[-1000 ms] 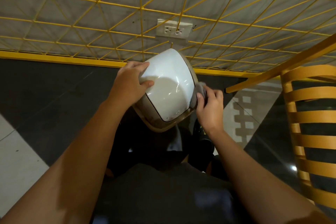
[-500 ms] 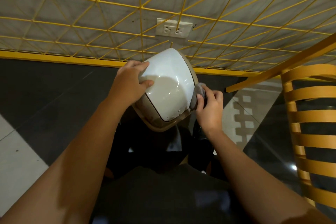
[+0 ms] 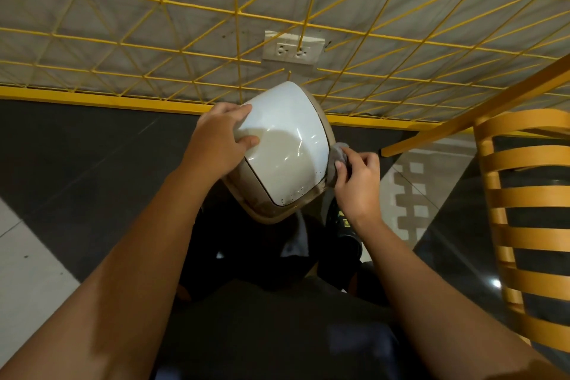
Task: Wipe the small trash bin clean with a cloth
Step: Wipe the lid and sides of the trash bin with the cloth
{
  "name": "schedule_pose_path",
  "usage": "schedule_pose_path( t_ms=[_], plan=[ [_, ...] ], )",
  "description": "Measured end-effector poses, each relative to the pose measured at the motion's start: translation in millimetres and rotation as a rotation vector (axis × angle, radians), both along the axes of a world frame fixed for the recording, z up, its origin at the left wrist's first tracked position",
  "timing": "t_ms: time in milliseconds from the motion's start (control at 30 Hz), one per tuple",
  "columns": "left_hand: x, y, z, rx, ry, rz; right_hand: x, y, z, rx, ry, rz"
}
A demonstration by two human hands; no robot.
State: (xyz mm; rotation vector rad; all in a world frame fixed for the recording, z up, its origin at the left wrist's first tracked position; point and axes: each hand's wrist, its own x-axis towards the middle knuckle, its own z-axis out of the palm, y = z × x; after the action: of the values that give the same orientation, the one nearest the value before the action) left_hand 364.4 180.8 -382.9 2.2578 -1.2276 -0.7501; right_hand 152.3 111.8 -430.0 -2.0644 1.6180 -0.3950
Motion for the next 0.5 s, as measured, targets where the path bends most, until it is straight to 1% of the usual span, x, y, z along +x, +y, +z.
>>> schedule_pose_path(
  t_ms=[67, 133, 200, 300, 400, 500],
  plan=[
    [-1, 0, 1, 0.004, -0.008, -0.002, -7, 4, -4, 0.057, 0.030, -0.033],
    [-3, -1, 2, 0.027, -0.045, -0.018, -8, 3, -2, 0.077, 0.017, -0.060],
    [-5, -3, 3, 0.072, -0.127, -0.050, -4, 2, 4, 0.067, -0.029, -0.086],
    [-15, -6, 3, 0.171, -0.253, -0.103, 5, 3, 14, 0.031, -0.153, -0.110],
    [-26, -5, -1, 0.204, -0.294, -0.109, 17, 5, 21, 0.009, -0.232, -0.036],
    [-28, -2, -5, 0.172, -0.321, -0.095, 22, 13, 18, 0.060, -0.232, 0.003]
  ],
)
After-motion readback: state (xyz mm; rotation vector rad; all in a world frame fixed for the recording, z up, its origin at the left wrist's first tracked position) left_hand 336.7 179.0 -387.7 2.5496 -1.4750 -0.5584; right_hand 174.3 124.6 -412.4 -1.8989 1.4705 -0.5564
